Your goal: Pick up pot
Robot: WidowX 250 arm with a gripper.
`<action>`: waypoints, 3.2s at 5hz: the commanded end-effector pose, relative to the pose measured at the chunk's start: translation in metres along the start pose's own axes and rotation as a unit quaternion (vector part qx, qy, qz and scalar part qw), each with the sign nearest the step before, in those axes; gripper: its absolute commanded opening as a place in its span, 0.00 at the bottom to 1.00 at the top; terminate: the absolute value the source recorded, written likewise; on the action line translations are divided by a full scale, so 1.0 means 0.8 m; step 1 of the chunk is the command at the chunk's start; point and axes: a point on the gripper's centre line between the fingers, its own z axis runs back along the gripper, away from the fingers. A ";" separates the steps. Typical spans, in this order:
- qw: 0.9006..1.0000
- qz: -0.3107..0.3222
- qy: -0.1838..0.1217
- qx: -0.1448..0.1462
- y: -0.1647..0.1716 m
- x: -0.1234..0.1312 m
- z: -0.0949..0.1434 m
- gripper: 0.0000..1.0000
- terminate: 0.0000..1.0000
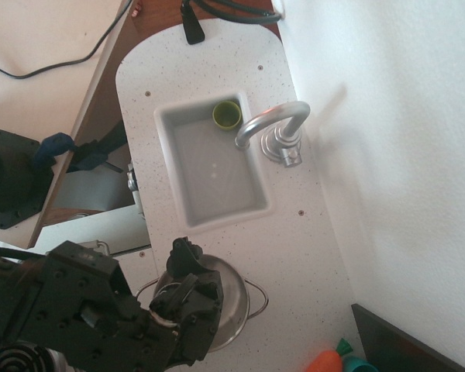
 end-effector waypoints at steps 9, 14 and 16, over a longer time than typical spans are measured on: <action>0.996 0.020 0.082 0.034 0.021 -0.031 -0.090 1.00 0.00; 1.000 0.023 0.009 -0.005 0.011 -0.003 -0.043 1.00 0.00; 1.000 0.004 -0.024 -0.017 -0.001 0.005 -0.018 1.00 0.00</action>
